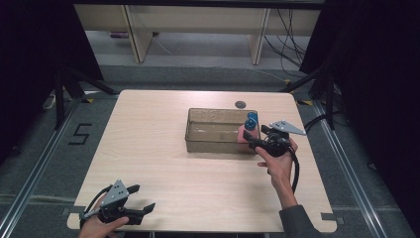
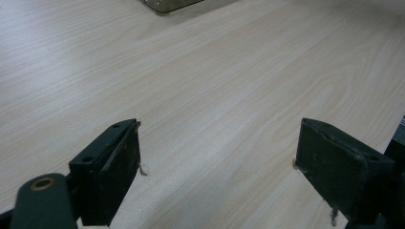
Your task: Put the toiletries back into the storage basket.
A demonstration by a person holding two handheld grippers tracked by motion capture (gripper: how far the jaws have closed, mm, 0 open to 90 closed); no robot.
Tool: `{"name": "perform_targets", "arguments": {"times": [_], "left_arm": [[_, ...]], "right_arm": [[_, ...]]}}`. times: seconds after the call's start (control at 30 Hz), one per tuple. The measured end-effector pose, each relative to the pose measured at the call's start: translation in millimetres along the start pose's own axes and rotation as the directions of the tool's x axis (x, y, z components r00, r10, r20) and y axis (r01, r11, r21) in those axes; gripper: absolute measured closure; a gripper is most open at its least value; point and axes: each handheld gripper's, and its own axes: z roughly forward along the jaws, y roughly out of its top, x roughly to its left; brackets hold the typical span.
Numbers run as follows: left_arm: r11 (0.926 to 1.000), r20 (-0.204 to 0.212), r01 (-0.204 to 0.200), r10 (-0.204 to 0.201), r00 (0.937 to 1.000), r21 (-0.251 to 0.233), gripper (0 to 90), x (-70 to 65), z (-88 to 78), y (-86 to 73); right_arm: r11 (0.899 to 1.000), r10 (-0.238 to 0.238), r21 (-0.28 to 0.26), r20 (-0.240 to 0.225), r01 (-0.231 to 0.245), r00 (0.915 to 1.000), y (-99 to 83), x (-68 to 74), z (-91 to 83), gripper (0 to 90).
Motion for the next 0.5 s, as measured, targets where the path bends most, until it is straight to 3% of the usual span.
{"name": "perform_targets", "arguments": {"times": [0.07, 0.23, 0.27, 0.33, 0.47, 0.5], "left_arm": [[1.0000, -0.001, -0.003, 0.003, 1.0000, 0.002, 14.8, 0.3, -0.1, 0.0], [1.0000, 0.002, 0.004, -0.004, 1.0000, -0.002, 14.7, 0.0, 0.2, -0.2], [1.0000, 0.001, 0.003, -0.003, 1.0000, -0.001, 14.8, 0.1, 0.1, -0.2], [1.0000, 0.002, 0.007, -0.007, 1.0000, -0.004, 14.8, 0.0, 0.3, -0.4], [1.0000, 0.002, 0.006, -0.006, 1.0000, 0.002, 14.7, 0.4, 0.3, -0.7], [1.0000, 0.003, 0.007, -0.007, 1.0000, 0.002, 14.7, 0.3, 0.5, -0.8]], "right_arm": [[1.000, -0.009, -0.015, -0.009, 0.009, 0.9999, -1.1, 1.1, 0.6, 22.0], [1.000, -0.012, 0.005, -0.013, 0.012, 0.9998, -3.3, 7.8, -2.8, 22.2], [0.999, -0.042, -0.012, -0.010, 0.042, 0.9991, -4.3, 7.5, -2.1, 22.2], [1.000, -0.008, 0.009, -0.020, 0.008, 0.9998, -5.8, 13.0, -4.2, 22.2], [0.999, -0.052, -0.008, -0.039, 0.052, 0.9979, -9.3, 15.1, -3.9, 22.1], [1.000, -0.007, 0.010, -0.054, 0.007, 0.9985, -10.4, 19.0, -5.3, 22.1]]}}
